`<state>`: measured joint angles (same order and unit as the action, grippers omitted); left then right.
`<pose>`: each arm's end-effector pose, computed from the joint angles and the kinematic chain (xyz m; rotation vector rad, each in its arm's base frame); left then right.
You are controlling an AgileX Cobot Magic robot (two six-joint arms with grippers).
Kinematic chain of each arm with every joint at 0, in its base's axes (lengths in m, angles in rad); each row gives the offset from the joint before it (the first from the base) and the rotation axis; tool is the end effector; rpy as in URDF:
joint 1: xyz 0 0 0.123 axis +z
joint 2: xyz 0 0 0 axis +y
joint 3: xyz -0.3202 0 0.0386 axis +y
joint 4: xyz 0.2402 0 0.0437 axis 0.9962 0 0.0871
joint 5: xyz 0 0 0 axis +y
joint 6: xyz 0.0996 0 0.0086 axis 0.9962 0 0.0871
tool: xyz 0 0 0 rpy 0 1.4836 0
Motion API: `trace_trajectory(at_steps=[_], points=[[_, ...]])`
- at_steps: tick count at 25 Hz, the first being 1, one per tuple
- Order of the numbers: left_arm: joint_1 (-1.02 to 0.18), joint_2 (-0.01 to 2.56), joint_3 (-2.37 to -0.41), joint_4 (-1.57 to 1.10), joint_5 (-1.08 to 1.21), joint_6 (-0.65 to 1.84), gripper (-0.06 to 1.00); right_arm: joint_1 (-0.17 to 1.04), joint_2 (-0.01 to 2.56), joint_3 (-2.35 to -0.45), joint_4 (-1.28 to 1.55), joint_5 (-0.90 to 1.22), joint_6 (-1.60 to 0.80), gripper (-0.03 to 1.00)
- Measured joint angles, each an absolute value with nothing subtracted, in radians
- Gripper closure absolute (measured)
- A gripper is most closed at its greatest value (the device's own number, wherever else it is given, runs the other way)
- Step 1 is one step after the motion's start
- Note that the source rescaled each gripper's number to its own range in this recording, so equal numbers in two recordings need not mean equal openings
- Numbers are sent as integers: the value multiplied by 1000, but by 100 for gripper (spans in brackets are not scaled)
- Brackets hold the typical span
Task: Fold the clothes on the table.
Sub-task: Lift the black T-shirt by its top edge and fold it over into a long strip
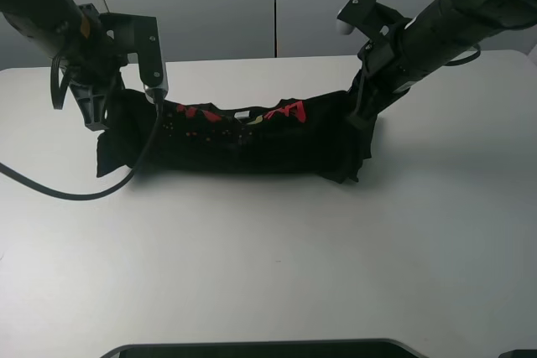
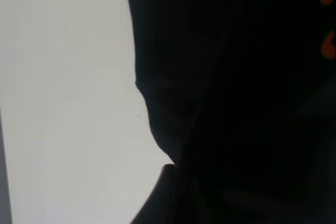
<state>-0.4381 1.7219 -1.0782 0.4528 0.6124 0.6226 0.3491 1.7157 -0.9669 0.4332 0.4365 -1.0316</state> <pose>0.3247 -0.1243 0.2374 1.7421 2.1087 0.5099 0.3115 0.1323 0.2168 -1.2866 2.2725 0.1345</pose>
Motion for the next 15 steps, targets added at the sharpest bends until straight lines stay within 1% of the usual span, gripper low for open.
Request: trace_trajectory(at_steps=[7, 11, 15], points=[[-430, 1891, -1078, 660, 544, 410, 94, 349, 1747, -967, 433, 272, -1102, 96], [-430, 1906, -1078, 842, 478, 196, 94, 349, 1787, -967, 431, 191, -1126, 96], [-428, 1907, -1078, 1015, 463, 25, 94, 349, 1835, -967, 431, 128, -1144, 96]])
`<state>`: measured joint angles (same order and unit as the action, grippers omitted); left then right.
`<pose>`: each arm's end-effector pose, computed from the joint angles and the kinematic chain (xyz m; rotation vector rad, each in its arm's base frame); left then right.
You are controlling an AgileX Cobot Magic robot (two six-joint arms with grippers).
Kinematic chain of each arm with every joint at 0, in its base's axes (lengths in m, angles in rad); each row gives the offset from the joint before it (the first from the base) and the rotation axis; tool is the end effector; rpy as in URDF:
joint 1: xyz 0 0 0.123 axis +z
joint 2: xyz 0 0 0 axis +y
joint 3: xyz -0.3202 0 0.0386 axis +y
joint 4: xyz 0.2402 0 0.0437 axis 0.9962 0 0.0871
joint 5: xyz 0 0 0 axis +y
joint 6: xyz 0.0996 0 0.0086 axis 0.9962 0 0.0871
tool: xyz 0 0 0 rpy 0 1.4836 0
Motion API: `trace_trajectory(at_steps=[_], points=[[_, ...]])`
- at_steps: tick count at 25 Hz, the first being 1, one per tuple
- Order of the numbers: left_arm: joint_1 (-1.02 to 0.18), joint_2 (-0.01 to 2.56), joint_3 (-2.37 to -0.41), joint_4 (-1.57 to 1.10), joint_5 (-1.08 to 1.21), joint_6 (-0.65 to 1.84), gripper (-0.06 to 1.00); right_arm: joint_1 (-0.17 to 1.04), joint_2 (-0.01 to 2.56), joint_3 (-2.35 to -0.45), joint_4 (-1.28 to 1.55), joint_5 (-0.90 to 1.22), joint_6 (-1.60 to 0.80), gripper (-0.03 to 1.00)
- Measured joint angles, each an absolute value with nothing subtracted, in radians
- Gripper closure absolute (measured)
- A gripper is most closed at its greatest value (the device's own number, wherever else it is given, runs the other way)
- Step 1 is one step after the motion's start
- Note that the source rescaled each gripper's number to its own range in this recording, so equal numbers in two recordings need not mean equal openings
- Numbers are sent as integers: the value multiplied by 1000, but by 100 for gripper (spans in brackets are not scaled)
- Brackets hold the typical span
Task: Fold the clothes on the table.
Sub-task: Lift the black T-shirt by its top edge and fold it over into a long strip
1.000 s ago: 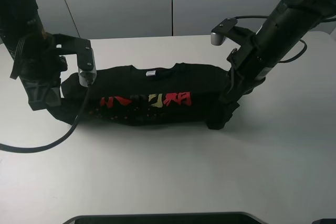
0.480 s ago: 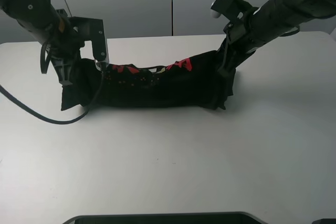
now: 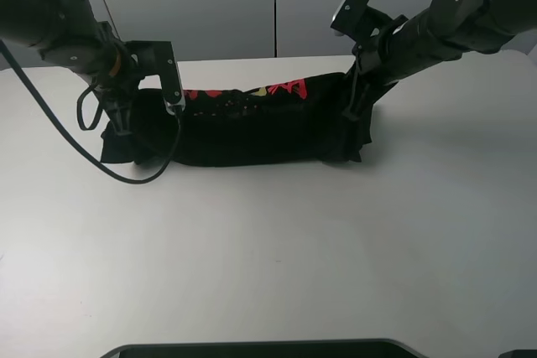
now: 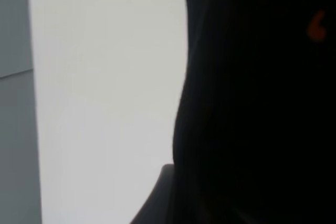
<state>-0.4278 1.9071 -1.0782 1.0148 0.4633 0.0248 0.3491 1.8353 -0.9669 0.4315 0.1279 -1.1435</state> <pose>0.3675 -0.1258 0.1872 1.5837 2.0819 0.7070 0.3474 0.1322 0.1888 -1.2723 2.1157 -0.0924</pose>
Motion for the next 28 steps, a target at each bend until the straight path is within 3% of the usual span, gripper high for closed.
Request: trace_trajectory(at_steps=[16, 28], points=[[-337, 2030, -1106, 1092, 168, -42, 94, 349, 2000, -1030, 431, 0, -1147, 96], [-337, 2187, -1220, 1096, 247, -90, 94, 333, 2118, -1042, 436, -64, -1147, 96]])
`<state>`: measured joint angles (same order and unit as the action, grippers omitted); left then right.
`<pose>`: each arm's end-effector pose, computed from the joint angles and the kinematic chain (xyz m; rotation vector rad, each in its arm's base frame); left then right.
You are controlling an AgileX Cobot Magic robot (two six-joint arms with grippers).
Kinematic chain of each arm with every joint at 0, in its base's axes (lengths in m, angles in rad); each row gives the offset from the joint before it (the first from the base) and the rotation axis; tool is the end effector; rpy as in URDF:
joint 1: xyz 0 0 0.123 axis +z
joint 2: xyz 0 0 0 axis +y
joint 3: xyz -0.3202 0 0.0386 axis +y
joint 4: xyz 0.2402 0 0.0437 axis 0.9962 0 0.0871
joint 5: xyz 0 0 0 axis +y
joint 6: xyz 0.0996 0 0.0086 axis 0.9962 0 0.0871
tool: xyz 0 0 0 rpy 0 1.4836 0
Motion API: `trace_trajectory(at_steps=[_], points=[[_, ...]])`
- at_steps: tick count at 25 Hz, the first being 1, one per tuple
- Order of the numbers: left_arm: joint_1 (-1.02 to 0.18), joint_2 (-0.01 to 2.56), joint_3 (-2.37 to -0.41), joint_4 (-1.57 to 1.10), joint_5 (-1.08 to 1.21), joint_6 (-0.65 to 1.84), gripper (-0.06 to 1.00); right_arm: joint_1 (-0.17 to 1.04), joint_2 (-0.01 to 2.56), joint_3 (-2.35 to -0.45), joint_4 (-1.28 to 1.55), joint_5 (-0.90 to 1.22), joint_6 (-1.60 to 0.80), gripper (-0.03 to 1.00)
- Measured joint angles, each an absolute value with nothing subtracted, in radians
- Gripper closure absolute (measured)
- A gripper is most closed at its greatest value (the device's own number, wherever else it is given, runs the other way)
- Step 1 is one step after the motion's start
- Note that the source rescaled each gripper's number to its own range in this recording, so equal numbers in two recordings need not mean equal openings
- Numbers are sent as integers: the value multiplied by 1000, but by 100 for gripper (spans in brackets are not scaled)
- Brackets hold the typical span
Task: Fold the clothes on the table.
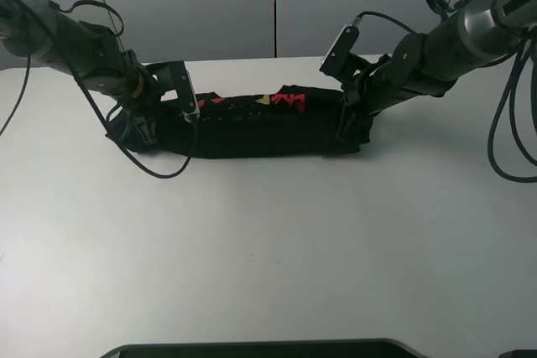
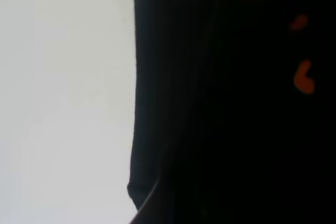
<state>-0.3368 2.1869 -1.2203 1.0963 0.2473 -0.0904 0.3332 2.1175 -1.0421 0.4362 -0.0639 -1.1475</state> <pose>0.4245 -0.1255 0.1074 1.5474 2.1119 0.5231 0.3899 0.1322 0.1057 -1.2436 2.1813 -0.1901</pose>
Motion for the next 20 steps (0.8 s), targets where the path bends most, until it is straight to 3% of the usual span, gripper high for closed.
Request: trace_trajectory(at_steps=[3, 5, 9, 12, 14, 17, 20], points=[[-339, 2188, -1222, 1099, 255, -111, 94, 332, 2123, -1042, 483, -79, -1147, 95], [-339, 2188, -1223, 1099, 263, -137, 94, 331, 2124, -1042, 529, -90, -1147, 89], [-339, 2188, -1227, 1054, 278, -146, 89, 330, 2114, -1042, 591, -106, -1147, 59], [-339, 2169, -1227, 1021, 296, -148, 68, 330, 2067, -1042, 598, -106, -1152, 31], [-339, 2149, -1227, 1006, 315, -150, 48, 329, 2022, -1042, 598, -106, -1155, 17], [-339, 2098, -1219, 996, 348, -150, 24, 329, 1939, -1042, 602, -105, -1164, 11], [-347, 2030, -1219, 990, 399, -150, 18, 329, 1839, -1042, 664, -87, -1164, 11]])
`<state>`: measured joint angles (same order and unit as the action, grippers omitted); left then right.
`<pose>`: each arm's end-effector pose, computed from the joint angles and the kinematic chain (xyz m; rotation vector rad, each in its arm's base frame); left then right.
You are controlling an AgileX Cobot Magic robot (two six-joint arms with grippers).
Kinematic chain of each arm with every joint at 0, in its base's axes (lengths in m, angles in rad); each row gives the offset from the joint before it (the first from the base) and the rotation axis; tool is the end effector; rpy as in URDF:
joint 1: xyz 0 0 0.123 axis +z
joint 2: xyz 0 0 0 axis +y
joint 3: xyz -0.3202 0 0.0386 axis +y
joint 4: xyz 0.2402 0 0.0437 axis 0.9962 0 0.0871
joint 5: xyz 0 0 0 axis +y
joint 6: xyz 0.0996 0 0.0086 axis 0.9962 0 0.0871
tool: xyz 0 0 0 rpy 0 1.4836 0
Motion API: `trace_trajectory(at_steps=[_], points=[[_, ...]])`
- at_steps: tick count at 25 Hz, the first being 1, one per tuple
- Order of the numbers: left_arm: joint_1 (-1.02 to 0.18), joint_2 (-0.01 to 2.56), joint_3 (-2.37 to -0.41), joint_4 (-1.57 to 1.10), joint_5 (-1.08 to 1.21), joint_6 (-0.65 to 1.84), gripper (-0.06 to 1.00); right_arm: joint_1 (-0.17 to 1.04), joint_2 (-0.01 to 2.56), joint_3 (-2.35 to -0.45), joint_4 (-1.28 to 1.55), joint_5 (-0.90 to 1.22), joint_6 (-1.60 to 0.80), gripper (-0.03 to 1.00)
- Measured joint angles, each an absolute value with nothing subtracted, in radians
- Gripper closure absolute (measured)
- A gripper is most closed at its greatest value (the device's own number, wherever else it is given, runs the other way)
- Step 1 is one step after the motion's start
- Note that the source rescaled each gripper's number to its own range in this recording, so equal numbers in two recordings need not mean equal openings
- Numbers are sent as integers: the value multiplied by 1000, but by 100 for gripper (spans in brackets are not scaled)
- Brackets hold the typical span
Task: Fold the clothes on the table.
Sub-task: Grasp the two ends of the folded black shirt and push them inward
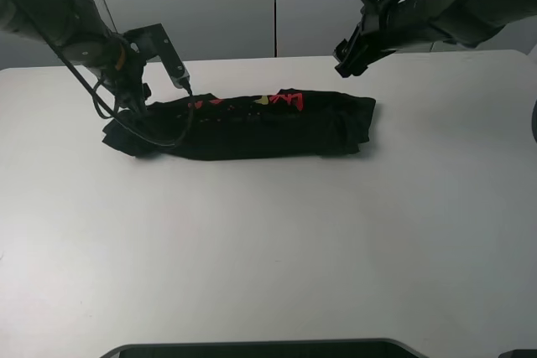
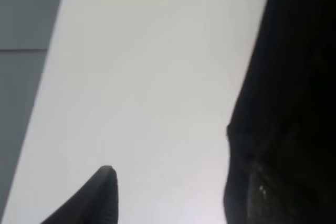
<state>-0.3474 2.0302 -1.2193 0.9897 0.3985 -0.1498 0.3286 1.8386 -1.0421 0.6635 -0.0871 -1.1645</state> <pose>0.4141 -0.1154 0.1719 1.2704 2.2121 0.5975 0.3814 0.1244 0.2207 -0.8671 2.0380 -0.1558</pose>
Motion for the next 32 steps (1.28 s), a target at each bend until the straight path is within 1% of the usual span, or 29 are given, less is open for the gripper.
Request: trace_trajectory(at_steps=[4, 6, 8, 12, 15, 18, 25, 30, 32], points=[[-389, 1937, -1219, 898, 481, -150, 17, 288, 1731, -1042, 908, 94, -1147, 11], [-416, 1903, -1219, 813, 513, -150, 17, 258, 1706, -1042, 952, 196, -1100, 11], [-439, 1882, -1219, 721, 572, -150, 17, 227, 1704, -1042, 935, 296, -1023, 11], [-454, 1878, -1219, 543, 669, -150, 17, 172, 1714, -1042, 777, 435, -830, 11], [-454, 1878, -1219, 481, 685, -150, 17, 142, 1730, -1042, 679, 477, -736, 11], [-454, 1878, -1219, 459, 686, -150, 17, 117, 1760, -1042, 642, 513, -680, 11], [-454, 2004, -1219, 468, 658, -155, 17, 114, 1895, -1042, 634, 522, -669, 11], [-454, 2074, -1219, 545, 568, -245, 17, 114, 1914, -1042, 627, 501, -689, 10], [-454, 2086, -1219, 560, 547, -265, 20, 114, 1914, -1042, 629, 496, -700, 10]])
